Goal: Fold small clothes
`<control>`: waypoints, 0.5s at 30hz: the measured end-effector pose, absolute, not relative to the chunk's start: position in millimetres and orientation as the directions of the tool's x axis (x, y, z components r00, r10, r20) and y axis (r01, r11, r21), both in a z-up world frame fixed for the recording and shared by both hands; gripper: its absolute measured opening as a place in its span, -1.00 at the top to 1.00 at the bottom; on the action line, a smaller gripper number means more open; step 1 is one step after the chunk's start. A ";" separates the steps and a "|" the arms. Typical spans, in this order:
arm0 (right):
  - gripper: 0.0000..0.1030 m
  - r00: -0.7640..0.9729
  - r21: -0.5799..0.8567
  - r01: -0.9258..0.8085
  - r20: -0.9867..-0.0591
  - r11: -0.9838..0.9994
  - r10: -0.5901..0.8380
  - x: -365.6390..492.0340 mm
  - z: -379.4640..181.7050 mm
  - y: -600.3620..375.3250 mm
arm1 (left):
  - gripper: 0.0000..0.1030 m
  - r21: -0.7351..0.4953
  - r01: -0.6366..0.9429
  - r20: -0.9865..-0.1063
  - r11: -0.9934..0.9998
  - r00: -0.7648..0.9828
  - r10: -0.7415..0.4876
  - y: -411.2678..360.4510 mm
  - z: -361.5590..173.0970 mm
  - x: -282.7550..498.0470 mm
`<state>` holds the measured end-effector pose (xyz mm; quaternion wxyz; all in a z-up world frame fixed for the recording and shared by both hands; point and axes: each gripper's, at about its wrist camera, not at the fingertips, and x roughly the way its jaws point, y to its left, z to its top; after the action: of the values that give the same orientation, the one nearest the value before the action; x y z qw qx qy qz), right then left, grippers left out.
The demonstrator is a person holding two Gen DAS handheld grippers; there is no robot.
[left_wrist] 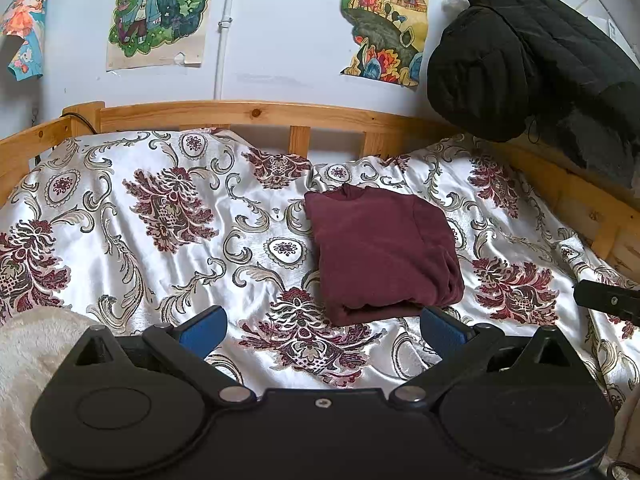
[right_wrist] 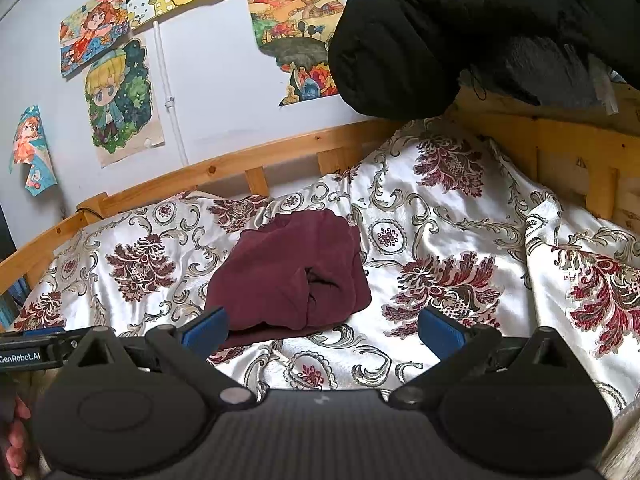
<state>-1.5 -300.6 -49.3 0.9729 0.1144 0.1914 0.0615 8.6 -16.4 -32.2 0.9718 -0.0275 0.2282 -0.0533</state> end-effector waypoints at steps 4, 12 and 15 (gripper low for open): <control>-1.00 0.919 0.248 -0.073 -0.360 0.966 0.162 -1.7 -49.6 -300.3 | -0.99 -0.086 0.107 -0.431 0.991 0.892 -0.134 -16.1 -31.8 7.5; -1.00 0.916 0.251 -0.072 -0.367 0.965 0.164 -1.5 -50.6 -299.4 | -0.99 -0.017 0.056 -0.436 0.998 0.898 -0.058 -24.9 -29.2 7.7; -1.00 0.914 0.250 -0.073 -0.370 0.965 0.165 -0.8 -50.1 -299.2 | -0.99 -0.029 0.048 -0.417 0.998 0.907 -0.055 -22.3 -27.1 4.9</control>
<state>-0.8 -299.2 -50.1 0.9714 0.1163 0.1976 0.0614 4.9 -22.3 -27.1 0.9765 -0.0088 0.2139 -0.0265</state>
